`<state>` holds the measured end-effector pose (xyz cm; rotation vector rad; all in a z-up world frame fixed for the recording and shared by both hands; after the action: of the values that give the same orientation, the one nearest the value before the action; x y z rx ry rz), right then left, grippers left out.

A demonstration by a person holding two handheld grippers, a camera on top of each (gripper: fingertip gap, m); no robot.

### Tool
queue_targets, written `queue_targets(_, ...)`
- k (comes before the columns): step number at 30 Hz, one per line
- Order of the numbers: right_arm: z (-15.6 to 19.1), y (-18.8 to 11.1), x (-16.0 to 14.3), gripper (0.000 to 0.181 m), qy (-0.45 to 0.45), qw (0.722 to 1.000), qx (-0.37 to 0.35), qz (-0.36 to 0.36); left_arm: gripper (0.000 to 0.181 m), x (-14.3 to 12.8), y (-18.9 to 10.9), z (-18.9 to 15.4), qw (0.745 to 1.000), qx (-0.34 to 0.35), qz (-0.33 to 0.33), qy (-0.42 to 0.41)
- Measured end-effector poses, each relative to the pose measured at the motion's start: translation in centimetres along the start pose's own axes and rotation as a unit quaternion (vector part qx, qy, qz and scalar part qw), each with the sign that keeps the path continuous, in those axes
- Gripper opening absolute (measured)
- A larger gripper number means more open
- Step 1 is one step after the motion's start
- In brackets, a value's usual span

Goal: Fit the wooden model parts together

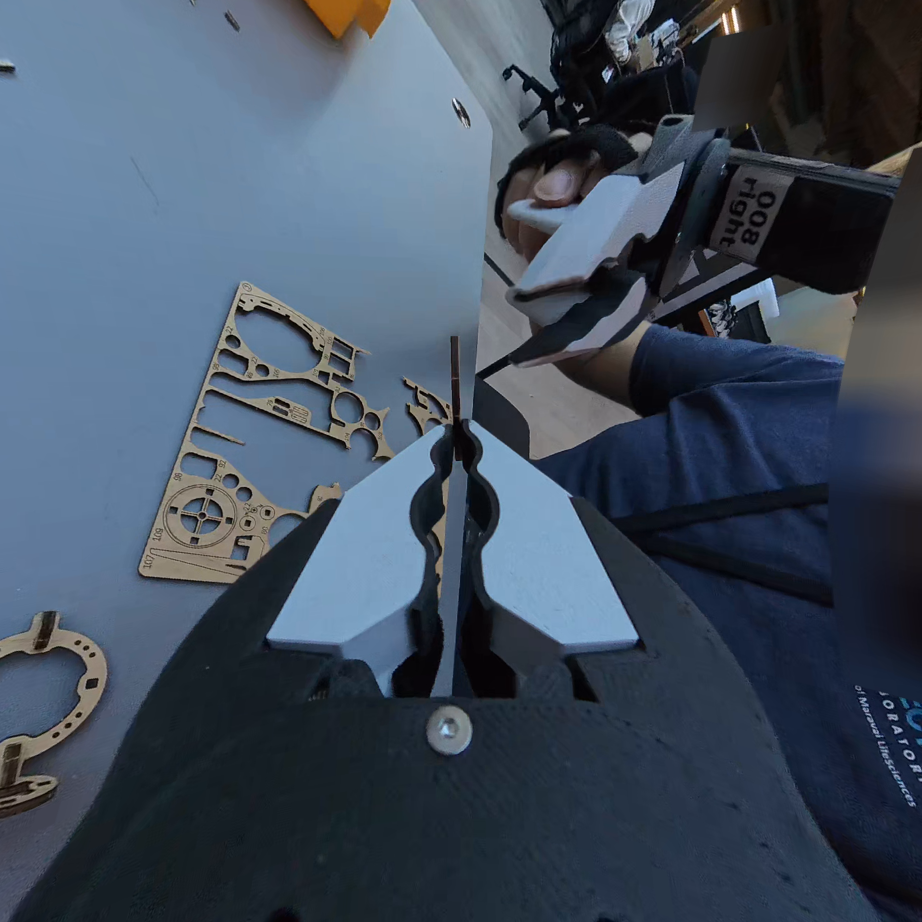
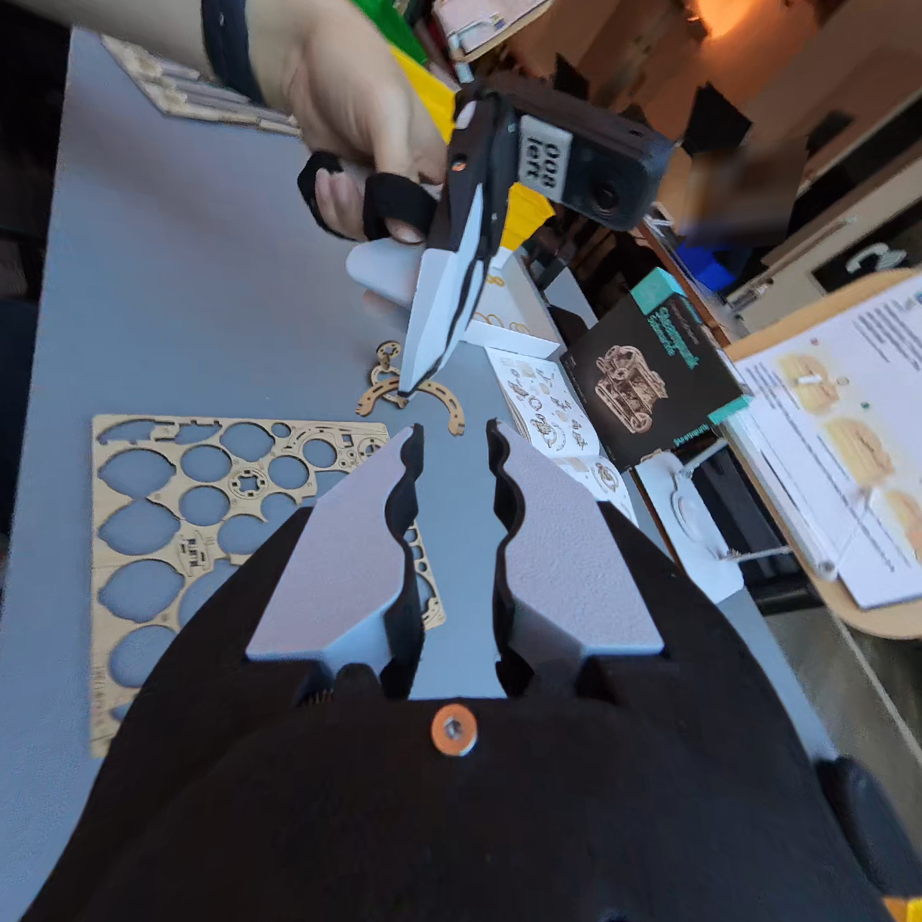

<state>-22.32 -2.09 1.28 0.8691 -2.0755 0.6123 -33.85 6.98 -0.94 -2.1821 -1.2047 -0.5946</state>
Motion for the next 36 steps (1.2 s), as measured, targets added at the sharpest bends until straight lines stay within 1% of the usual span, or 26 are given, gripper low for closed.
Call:
queue_targets(4, 0.3, 2.8, -0.8, 0.022, -0.065, 0.997, 0.038, 0.028, 0.001, -0.2, -0.2, 0.3, 1.000, 0.025, 0.006, 0.018)
queue_targets(6, 0.6, 3.5, -0.9, 0.007, -0.089, 0.995, 0.038, 0.026, 0.000, -0.4, -0.3, 0.3, 1.000, 0.009, -0.003, 0.007)
queue_targets(7, 0.7, 3.8, -1.1, 0.007, -0.093, 0.994, 0.039, 0.029, 0.000, -0.6, -0.4, 0.6, 1.000, 0.011, -0.003, 0.003)
queue_targets(9, 0.9, 4.3, -1.6, 0.009, -0.077, 0.996, 0.045, 0.031, 0.001, -1.1, -0.4, 1.3, 1.000, 0.012, 0.005, 0.004)
queue_targets(12, 1.1, 4.8, -2.0, 0.012, -0.050, 0.996, 0.067, 0.033, 0.000, -1.3, -0.6, 1.9, 1.000, 0.004, -0.003, -0.014)
queue_targets(16, 0.9, 5.5, -2.9, 0.009, -0.069, 0.993, 0.074, 0.058, 0.000, -1.6, -0.8, 2.5, 1.000, -0.004, 0.007, -0.015)
queue_targets(18, 0.5, 6.1, -3.2, 0.007, -0.047, 0.994, 0.071, 0.062, 0.000, -1.5, -1.0, 2.8, 1.000, -0.002, 0.001, -0.021)
queue_targets(20, 0.1, 6.4, -3.3, 0.006, -0.024, 0.995, 0.078, 0.051, 0.000, -1.3, -1.3, 3.1, 1.000, -0.012, -0.001, -0.024)
queue_targets(22, -0.6, 6.7, -3.5, 0.006, -0.004, 0.997, 0.065, 0.040, 0.001, -0.7, -1.8, 3.4, 0.999, -0.016, -0.027, -0.021)
queue_targets(23, -1.0, 6.8, -3.7, 0.006, 0.004, 0.998, 0.053, 0.035, 0.008, -0.4, -2.1, 3.8, 0.999, -0.012, -0.044, -0.017)
queue_targets(24, -1.5, 6.9, -4.0, 0.006, 0.012, 0.999, 0.035, 0.026, 0.022, 0.0, -2.6, 4.3, 0.998, -0.002, -0.060, -0.014)
queue_targets(25, -2.1, 7.0, -4.4, 0.006, 0.021, 1.000, 0.013, 0.019, 0.033, 0.4, -3.2, 4.7, 0.997, 0.008, -0.078, -0.010)
queue_targets(26, -2.9, 7.1, -4.9, 0.007, 0.029, 0.999, -0.014, 0.012, 0.035, 0.9, -3.9, 5.2, 0.995, 0.020, -0.094, -0.005)
queue_targets(29, -6.1, 7.0, -6.3, 0.007, 0.046, 0.993, -0.109, -0.012, 0.036, 2.9, -7.0, 6.1, 0.985, 0.071, -0.151, 0.032)
queue_targets(31, -8.6, 6.9, -5.9, 0.007, 0.049, 0.987, -0.148, -0.030, 0.026, 4.8, -9.7, 5.7, 0.972, 0.098, -0.205, 0.060)
queue_targets(33, -11.5, 6.9, -4.5, 0.007, 0.024, 0.985, -0.164, -0.043, 0.027, 7.2, -12.4, 4.6, 0.952, 0.115, -0.267, 0.098)
queue_targets(34, -12.8, 7.1, -3.5, 0.007, 0.005, 0.986, -0.158, -0.049, 0.027, 8.4, -13.7, 3.7, 0.941, 0.119, -0.294, 0.122)
queue_targets(36, -14.7, 7.7, -1.9, 0.007, -0.022, 0.992, -0.112, -0.062, 0.028, 10.4, -15.8, 1.8, 0.913, 0.135, -0.343, 0.178)
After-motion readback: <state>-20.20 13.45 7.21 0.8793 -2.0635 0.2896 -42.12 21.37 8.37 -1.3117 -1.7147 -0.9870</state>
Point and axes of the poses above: each gripper's, where its closed fingertips meet, y out along the fingers, x out of its top, z = x × y across the jaws, the point moved 7 cm from there along -y, back along the fingers, and after that the axes turned 14 degrees about -z, right-handed, at the moved point
